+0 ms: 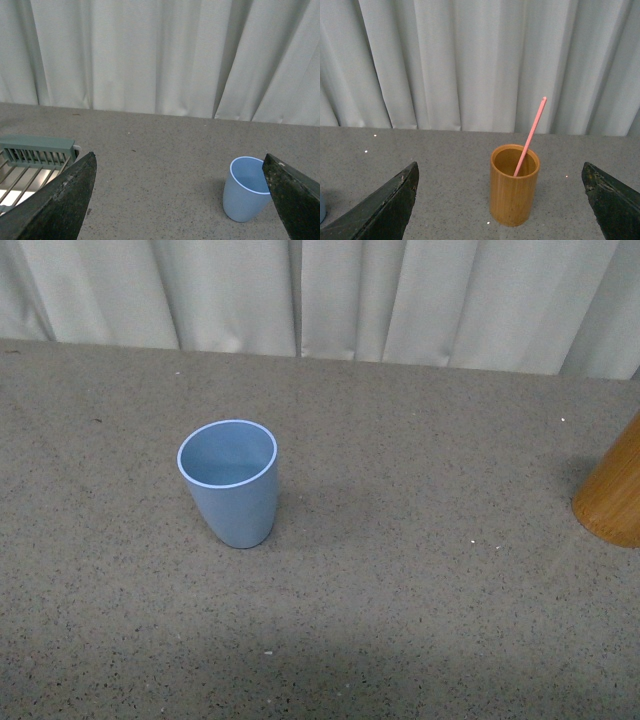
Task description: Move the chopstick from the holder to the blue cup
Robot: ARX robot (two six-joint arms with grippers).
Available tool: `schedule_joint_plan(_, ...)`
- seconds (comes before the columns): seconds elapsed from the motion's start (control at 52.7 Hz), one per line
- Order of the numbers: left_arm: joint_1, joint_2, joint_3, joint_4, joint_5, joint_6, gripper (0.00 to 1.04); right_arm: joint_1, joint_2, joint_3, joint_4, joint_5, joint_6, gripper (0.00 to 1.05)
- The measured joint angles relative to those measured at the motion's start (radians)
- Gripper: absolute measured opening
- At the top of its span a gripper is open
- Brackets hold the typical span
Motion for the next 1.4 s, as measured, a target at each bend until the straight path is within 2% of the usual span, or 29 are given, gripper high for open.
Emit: schedule_joint_plan(1.405, 0.000, 0.000, 0.000, 0.000, 0.000, 0.000, 0.98, 0.000, 0.000, 0.000, 0.000, 0.000, 0.000, 0.95)
